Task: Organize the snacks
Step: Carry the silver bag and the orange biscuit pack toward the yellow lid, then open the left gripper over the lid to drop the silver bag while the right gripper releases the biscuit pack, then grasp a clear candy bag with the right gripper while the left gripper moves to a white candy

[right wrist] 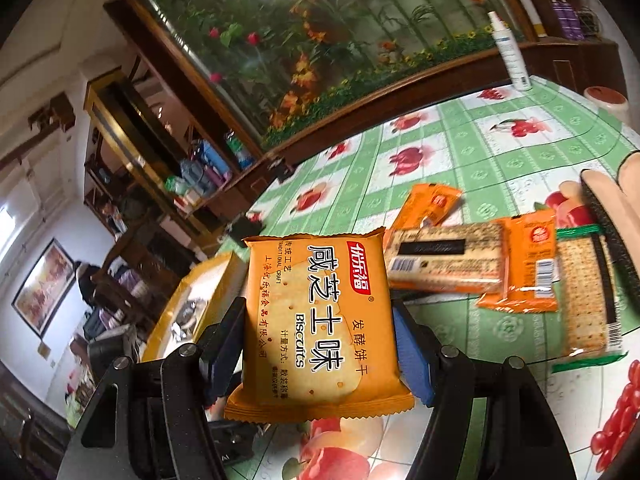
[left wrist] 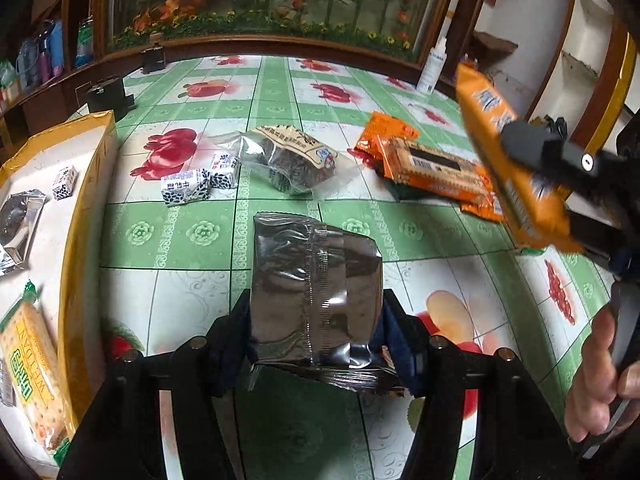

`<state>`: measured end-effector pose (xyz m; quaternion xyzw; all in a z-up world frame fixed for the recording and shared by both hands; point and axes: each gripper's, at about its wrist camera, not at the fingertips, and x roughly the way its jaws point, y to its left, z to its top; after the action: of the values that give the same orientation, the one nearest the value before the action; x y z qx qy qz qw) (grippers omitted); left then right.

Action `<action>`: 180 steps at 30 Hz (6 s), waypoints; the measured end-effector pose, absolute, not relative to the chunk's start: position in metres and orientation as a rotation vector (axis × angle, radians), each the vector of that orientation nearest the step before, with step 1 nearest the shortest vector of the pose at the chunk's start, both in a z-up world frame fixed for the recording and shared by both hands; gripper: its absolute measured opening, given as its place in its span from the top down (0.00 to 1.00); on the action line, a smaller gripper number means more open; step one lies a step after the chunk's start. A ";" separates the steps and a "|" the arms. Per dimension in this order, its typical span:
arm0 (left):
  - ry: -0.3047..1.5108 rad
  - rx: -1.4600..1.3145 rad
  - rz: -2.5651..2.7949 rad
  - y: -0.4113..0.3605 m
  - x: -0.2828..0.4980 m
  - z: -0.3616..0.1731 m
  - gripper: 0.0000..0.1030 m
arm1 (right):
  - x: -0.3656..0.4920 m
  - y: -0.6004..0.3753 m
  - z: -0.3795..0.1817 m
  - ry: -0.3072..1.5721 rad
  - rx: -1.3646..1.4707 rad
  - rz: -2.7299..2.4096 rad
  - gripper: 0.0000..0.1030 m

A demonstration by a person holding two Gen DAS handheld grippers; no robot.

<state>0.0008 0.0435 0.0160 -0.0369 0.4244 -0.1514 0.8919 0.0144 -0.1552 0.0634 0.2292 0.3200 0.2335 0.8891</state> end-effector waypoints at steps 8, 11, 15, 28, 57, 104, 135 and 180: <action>0.795 -0.101 -0.267 0.053 -0.006 0.027 0.42 | 0.015 -0.149 0.062 0.673 0.449 0.489 0.28; 0.753 -0.084 -0.241 0.053 -0.011 0.032 0.42 | 0.015 -0.146 0.061 0.678 0.440 0.489 0.28; 0.713 -0.083 -0.218 0.057 -0.015 0.038 0.42 | 0.014 -0.141 0.059 0.685 0.420 0.489 0.28; 0.675 -0.088 -0.194 0.061 -0.020 0.044 0.42 | 0.012 -0.135 0.057 0.692 0.389 0.475 0.28; 0.619 -0.077 -0.148 0.064 -0.030 0.051 0.42 | 0.011 -0.130 0.061 0.681 0.371 0.491 0.28; 0.633 -0.260 0.126 0.258 -0.084 0.046 0.41 | 0.034 0.124 0.047 0.804 0.155 0.783 0.27; 0.609 -0.181 0.044 0.238 -0.086 0.049 0.29 | 0.130 -0.031 0.028 0.857 0.042 0.480 0.17; 1.195 -0.272 -0.240 0.100 0.108 0.038 0.72 | 0.087 -0.103 0.069 0.727 0.411 0.488 0.43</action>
<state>0.1079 0.0998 0.0384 -0.1272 0.5595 -0.1122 0.8113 0.0874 -0.1029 0.0688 0.1977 0.3494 0.2348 0.8853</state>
